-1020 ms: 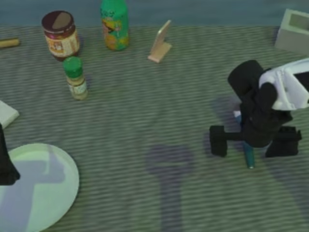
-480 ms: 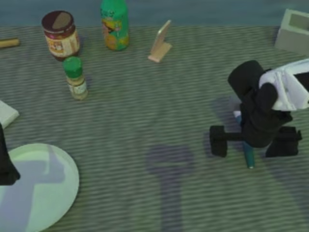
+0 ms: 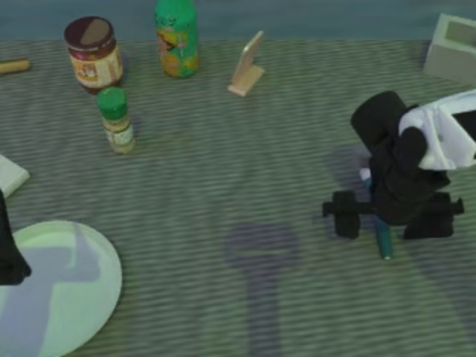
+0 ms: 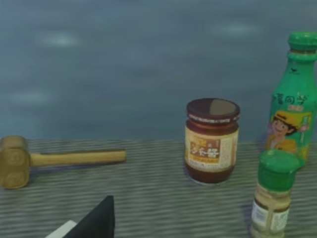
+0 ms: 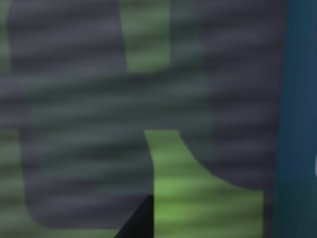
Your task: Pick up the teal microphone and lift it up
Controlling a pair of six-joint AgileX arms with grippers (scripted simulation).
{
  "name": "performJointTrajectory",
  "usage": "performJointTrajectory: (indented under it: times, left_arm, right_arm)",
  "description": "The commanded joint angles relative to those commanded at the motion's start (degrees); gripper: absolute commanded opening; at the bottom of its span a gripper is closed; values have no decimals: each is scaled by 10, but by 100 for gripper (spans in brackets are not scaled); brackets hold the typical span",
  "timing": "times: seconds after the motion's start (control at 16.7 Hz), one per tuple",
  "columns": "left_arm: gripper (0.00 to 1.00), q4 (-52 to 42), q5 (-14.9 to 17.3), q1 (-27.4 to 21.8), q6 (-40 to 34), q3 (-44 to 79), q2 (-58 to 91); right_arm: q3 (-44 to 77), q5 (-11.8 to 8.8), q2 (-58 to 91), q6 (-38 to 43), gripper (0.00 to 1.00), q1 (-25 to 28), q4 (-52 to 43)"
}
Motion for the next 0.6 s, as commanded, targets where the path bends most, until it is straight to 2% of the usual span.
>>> performJointTrajectory:
  times: [0.06, 0.12, 0.54, 0.6]
  left_arm:
    - [100, 0, 0, 0, 0, 0, 0]
    - [100, 0, 0, 0, 0, 0, 0]
    - [100, 0, 0, 0, 0, 0, 0]
    - [100, 0, 0, 0, 0, 0, 0]
  right_arm:
    - [0, 0, 0, 0, 2, 0, 0]
    - [0, 0, 0, 0, 0, 0, 0]
    - [0, 0, 0, 0, 0, 0, 0]
    - [13, 12, -38, -7, 0, 2, -21]
